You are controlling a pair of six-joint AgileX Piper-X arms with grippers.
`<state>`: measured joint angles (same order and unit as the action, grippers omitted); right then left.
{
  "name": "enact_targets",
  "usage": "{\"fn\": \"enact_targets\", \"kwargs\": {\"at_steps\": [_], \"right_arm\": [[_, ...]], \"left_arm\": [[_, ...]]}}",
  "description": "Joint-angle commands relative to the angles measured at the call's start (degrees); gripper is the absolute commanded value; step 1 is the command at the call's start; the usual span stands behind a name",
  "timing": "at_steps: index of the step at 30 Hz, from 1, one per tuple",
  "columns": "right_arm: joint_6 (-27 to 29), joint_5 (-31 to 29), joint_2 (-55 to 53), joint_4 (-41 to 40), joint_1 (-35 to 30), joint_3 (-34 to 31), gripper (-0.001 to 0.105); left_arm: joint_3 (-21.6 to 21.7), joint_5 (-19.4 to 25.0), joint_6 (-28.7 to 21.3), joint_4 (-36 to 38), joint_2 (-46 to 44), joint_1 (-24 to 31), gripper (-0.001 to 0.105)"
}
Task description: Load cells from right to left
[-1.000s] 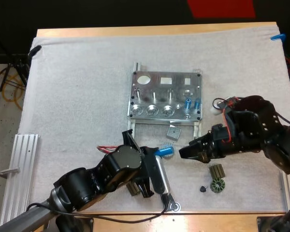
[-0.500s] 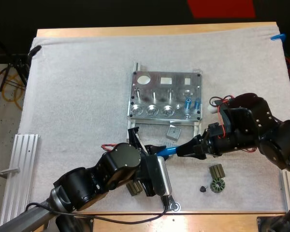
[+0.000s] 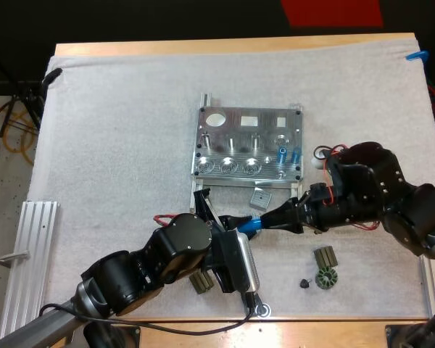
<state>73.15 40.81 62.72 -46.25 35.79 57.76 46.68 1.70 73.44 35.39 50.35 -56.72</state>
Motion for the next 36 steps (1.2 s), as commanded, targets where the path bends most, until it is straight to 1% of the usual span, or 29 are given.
{"fn": "enact_targets", "kwargs": {"at_steps": [1,10,12,18,20,21,23,27,29,30,32,35,36], "right_arm": [[-1.4,0.9,-0.2,2.2,-0.2,-0.1,0.054],[-2.9,1.9,-0.2,2.7,-0.2,-0.2,0.054],[-4.1,1.9,-0.2,2.7,-0.1,-0.2,0.054],[-4.2,2.1,-0.2,2.7,-0.1,-0.2,0.052],[-4.2,2.1,-0.2,2.5,-0.1,-0.3,0.046],[-4.2,2.1,-0.2,2.4,-0.1,-0.3,0.044],[-4.2,2.1,-0.2,2.3,-0.1,-0.3,0.036],[-4.0,2.1,-0.2,2.3,-0.1,-0.3,0.026],[-4.0,2.1,-0.2,2.3,-0.1,-0.3,0.019],[-4.0,2.1,-0.2,2.3,-0.1,-0.3,0.018],[-3.7,2.1,-0.2,2.3,-0.1,-0.3,0.011],[-3.2,2.1,-0.2,2.3,-0.1,-0.3,0.003],[-2.7,2.1,-0.2,2.3,-0.1,-0.3,0.002]], "left_arm": [[0.1,-0.2,-0.2,-1.2,0.2,0.0,0.000],[0.1,-0.2,-0.2,-2.4,0.6,0.0,0.000],[0.1,-0.2,-0.2,-2.7,1.1,0.0,0.000],[0.1,-0.2,-0.2,-2.7,2.6,0.0,0.000],[0.1,0.3,-0.2,-3.1,2.6,0.1,0.000],[0.1,0.2,-0.2,-3.2,2.6,0.1,0.000],[0.1,0.2,-0.2,-3.6,2.6,0.1,0.000],[0.1,0.2,-0.2,-3.7,2.6,0.1,0.000],[0.1,0.2,-0.2,-3.7,2.6,0.1,0.000],[0.1,0.2,-0.2,-3.7,2.6,0.1,0.000],[0.1,0.2,-0.2,-3.7,2.6,0.1,0.000],[0.1,0.2,-0.2,-3.7,2.6,0.1,0.000],[0.1,0.2,-0.2,-3.7,2.6,0.1,0.000]]}}
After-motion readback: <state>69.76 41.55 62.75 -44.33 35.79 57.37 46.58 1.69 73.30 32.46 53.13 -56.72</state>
